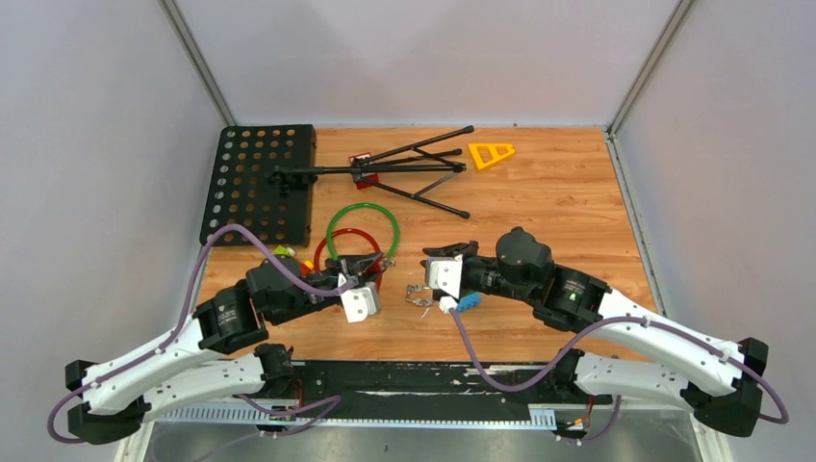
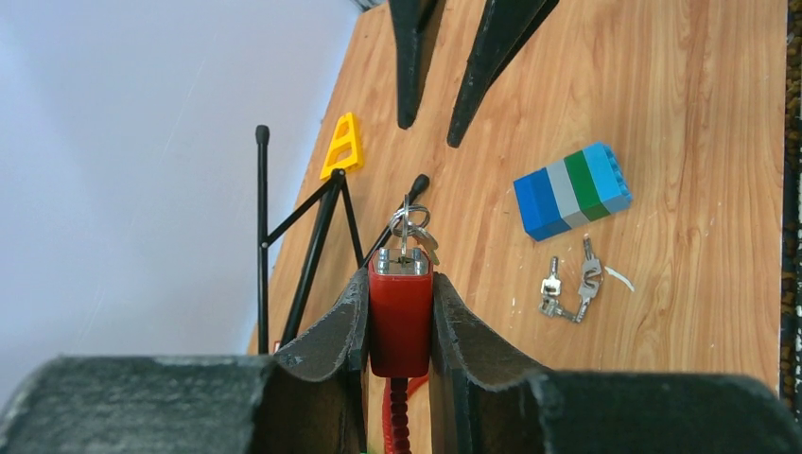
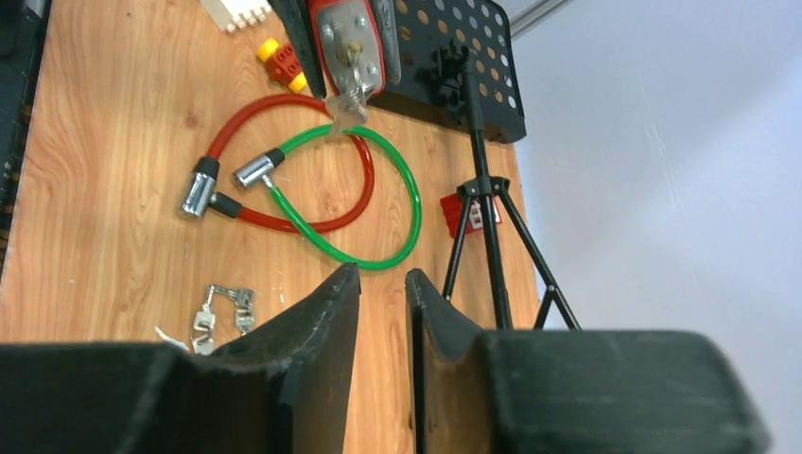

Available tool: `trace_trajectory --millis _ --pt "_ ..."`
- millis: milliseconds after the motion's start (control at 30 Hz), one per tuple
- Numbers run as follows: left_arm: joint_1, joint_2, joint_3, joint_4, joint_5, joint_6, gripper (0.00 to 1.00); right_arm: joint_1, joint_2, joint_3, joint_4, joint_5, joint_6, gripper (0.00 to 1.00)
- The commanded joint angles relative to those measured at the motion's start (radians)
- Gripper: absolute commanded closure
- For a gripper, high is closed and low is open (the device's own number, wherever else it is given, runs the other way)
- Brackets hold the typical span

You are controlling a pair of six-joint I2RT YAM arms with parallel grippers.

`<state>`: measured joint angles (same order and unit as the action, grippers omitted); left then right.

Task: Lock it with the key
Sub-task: Lock the lock.

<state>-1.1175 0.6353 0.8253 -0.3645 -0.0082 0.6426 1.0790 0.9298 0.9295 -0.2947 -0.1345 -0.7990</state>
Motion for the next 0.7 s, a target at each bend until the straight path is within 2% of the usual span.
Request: trace_trajectory --millis 0,167,333,533,667 --pt "-0.002 0.01 0.025 0.027 0.032 0.015 1.0 0.006 -0.019 0.08 0.018 -0.121 -0.038 0.69" --pt "-0.002 0.015 0.032 0.017 0.056 0.017 1.0 0.005 0.025 0.14 0.046 -0.282 0.1 0.62" --pt "-0.002 0.014 0.029 0.016 0.1 0.01 1.0 0.004 0.072 0.157 0.087 -0.368 0.144 0.57" --pt "-0.002 0.014 0.031 0.018 0.112 0.005 1.0 0.004 0.128 0.176 0.048 -0.372 0.115 0.56" --pt "-0.002 0.015 0.029 0.017 0.117 0.005 1.0 0.005 0.133 0.166 0.042 -0.343 0.1 0.61"
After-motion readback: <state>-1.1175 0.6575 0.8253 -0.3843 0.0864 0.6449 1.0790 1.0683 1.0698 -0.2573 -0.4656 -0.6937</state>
